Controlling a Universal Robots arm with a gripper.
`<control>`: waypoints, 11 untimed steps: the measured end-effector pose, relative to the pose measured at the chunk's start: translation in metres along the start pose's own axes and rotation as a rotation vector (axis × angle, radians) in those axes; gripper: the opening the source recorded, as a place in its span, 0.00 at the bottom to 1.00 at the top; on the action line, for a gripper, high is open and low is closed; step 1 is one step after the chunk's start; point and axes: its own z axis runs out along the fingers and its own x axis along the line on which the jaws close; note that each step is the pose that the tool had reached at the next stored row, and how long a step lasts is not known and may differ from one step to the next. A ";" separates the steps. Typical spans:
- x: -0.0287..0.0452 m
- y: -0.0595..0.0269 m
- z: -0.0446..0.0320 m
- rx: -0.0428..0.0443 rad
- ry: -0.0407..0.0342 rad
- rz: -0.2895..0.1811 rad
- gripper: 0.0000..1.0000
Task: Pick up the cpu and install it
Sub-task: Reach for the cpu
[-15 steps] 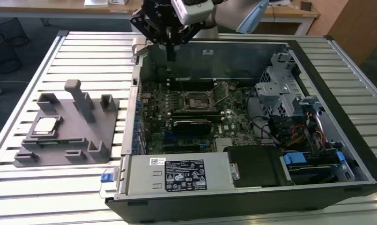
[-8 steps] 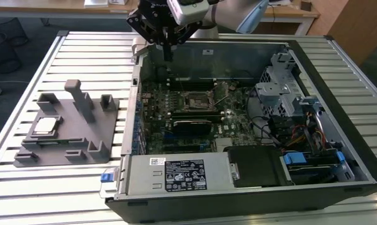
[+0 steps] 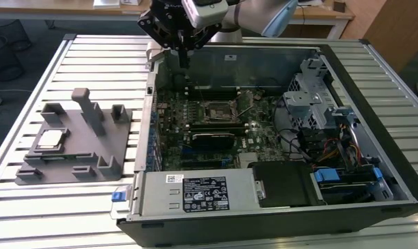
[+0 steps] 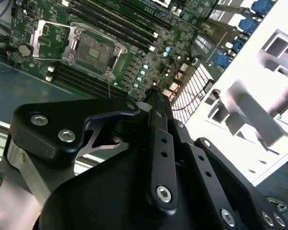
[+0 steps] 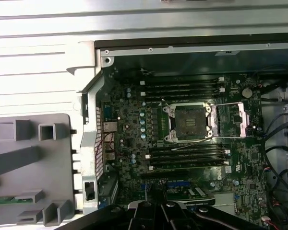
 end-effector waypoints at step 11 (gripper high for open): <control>0.0067 -0.0005 0.0003 0.0000 0.0000 0.000 0.11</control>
